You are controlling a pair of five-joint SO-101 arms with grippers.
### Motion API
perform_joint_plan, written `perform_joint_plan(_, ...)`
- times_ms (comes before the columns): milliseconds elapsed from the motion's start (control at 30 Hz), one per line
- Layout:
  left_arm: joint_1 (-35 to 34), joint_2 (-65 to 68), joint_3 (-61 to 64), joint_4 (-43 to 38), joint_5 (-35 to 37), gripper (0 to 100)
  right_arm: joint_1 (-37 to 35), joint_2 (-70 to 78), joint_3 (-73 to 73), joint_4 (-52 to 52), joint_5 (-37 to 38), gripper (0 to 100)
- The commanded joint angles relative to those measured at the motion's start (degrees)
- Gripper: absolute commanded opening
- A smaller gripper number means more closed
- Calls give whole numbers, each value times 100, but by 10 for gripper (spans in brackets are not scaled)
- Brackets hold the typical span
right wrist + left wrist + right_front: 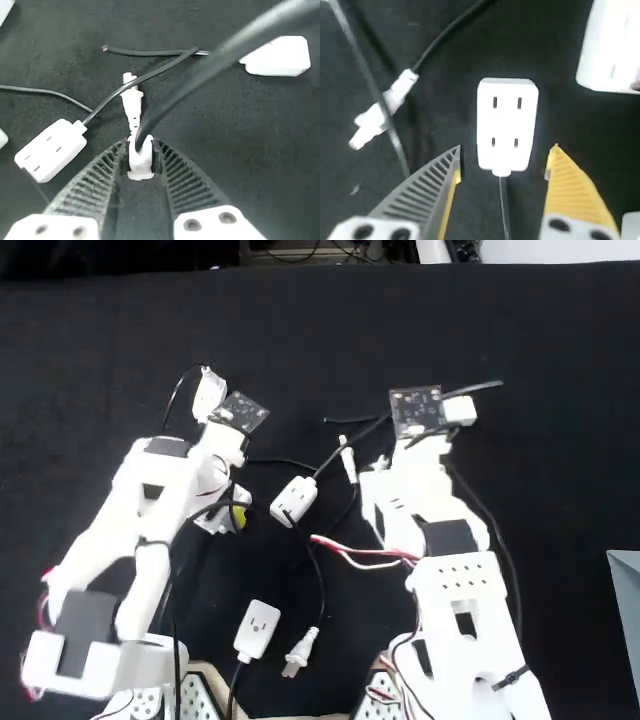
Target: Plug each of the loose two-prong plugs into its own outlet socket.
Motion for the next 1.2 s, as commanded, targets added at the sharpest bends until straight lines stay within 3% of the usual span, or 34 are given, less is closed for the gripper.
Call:
perform_joint_plan(0,-75,-1037,66,396,26,275,-123,-84,-92,-26,229,12)
perform_joint_plan(100,-84,-1345,505,176,-26,275,-123,-84,-84,9,211,12)
perform_joint_plan(333,-163,-1363,1701,-1178,-255,275,-123,-84,-40,18,211,12)
perform_joint_plan(567,-1103,-1354,1824,-1934,-264,275,-123,-84,-40,18,211,12)
perform_joint_plan(1000,-1253,-1424,1736,-1574,-571,275,-132,-84,-84,18,211,12)
perform_joint_plan(1167,-945,-1424,1490,-1530,-176,277,-132,-84,-57,18,211,12)
